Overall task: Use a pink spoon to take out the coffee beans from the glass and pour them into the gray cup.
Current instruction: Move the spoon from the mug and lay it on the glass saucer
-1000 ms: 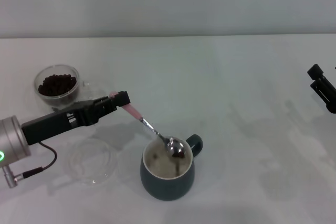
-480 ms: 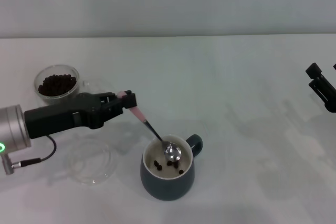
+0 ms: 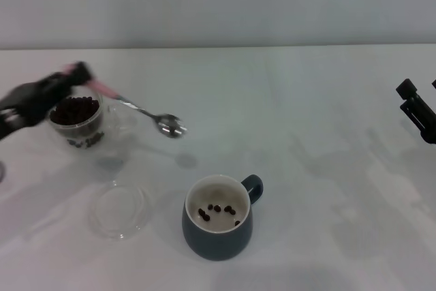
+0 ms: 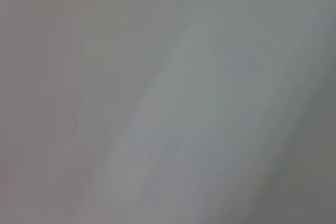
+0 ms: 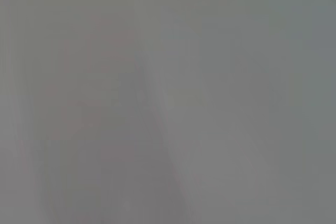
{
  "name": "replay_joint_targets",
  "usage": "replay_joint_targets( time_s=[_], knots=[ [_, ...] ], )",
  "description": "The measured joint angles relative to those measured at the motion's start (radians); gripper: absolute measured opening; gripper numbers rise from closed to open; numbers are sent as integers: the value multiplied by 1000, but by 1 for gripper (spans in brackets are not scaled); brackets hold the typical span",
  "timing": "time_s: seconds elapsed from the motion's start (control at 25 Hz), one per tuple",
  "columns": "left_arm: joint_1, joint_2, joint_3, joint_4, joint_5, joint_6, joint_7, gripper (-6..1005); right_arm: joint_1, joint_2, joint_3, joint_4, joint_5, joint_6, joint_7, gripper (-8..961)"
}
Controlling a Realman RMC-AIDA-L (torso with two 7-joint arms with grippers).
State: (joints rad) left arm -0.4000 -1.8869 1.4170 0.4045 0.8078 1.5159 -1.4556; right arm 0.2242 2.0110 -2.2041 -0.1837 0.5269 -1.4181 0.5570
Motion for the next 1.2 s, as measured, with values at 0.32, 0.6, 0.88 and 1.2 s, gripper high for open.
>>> replay_joint_targets(
  time_s=[0.32,0.6,0.88,1.2],
  knots=[
    [202,-67,-201,4,0,56,-90,135,7,0,12,-11,3,-1,0,862],
    [291,-43,-210,-54,11,43,-127,135,30,0,37,-11,6,3,0,862],
    [297,-30,-204,-81,68,-71,-184,134,64,0,38,-11,6,8,0,862],
    [234,-22,-203,-95,154,-113,-214,134,75,0,39,-11,5,21,0,861]
  ],
)
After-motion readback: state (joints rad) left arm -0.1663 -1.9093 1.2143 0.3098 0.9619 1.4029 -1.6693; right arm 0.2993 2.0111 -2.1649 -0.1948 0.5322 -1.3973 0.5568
